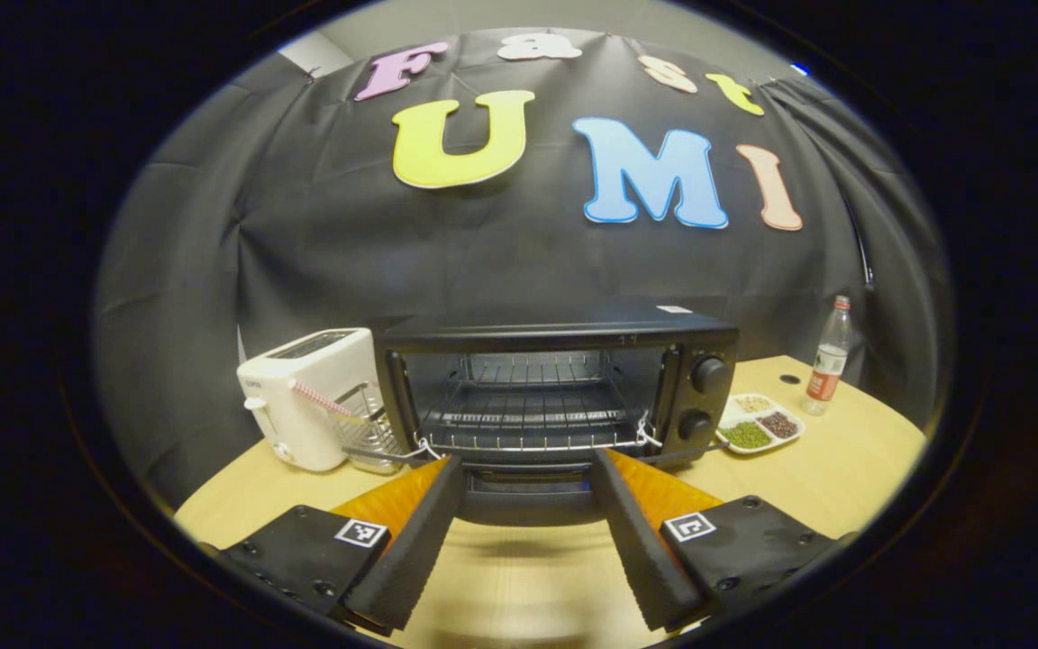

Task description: Open the electric oven with the left hand, put the food in, and close the electric oven.

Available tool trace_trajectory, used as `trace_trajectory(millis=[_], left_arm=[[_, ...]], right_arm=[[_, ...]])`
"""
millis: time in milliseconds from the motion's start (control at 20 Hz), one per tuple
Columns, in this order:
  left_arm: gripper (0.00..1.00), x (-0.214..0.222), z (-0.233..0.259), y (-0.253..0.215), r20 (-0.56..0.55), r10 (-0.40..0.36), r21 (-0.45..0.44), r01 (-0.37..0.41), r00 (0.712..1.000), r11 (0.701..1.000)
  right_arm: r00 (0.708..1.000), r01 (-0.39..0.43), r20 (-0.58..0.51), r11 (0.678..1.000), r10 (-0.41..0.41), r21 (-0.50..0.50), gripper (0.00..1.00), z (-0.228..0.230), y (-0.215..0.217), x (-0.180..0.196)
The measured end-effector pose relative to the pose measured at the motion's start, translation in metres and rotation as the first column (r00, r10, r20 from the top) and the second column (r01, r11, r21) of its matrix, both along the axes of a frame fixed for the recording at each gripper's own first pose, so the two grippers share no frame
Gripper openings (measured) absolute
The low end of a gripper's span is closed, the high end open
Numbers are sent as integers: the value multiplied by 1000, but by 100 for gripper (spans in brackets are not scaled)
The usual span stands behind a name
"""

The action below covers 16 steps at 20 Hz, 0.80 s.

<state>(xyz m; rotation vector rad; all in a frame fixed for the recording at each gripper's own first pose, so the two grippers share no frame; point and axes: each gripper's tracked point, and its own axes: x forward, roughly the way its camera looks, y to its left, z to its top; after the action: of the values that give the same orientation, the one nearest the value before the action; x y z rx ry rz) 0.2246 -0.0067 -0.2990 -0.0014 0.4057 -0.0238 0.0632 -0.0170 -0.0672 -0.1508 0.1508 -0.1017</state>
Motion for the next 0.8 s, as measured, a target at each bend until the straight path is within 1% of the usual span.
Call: trace_trajectory(millis=[250, 300, 450, 500, 550, 600, 650, 700, 800], left_arm=[[100, -20, -21, -1, -45, 1, 2, -1, 999, 1000], [96, -23, -26, -1, -57, 1, 2, -1, 998, 1000], [96, -36, -43, -2, -105, 4, 4, -3, 994, 1000], [100, -40, -48, -2, -120, 7, 5, -7, 993, 1000], [92, -42, -53, -1, -129, 13, 7, -13, 992, 1000], [100, -44, -56, -1, -138, 15, 8, -14, 990, 1000], [100, -47, -58, -2, -143, 18, 7, -17, 990, 1000], [96, -52, -57, -2, -145, 20, 6, -19, 989, 1000], [96, -62, -43, 1, -128, 29, 5, -29, 991, 1000]], right_arm=[[1000, -14, -26, 1000, 14, -4, 97, -5, 0, -10], [999, -16, -30, 1000, 16, -6, 97, -6, 0, -13], [999, -24, -44, 1000, 24, -2, 97, -6, 2, -22], [998, -30, -53, 1000, 30, 2, 97, -9, 4, -24], [998, -34, -60, 999, 34, 6, 97, -10, 4, -26], [997, -39, -62, 999, 39, 11, 97, -10, 5, -28], [997, -44, -63, 999, 45, 19, 97, -8, 7, -31], [997, -49, -65, 998, 51, 27, 97, -9, 7, -32], [996, -61, -68, 997, 64, 51, 97, -12, 8, -36]])
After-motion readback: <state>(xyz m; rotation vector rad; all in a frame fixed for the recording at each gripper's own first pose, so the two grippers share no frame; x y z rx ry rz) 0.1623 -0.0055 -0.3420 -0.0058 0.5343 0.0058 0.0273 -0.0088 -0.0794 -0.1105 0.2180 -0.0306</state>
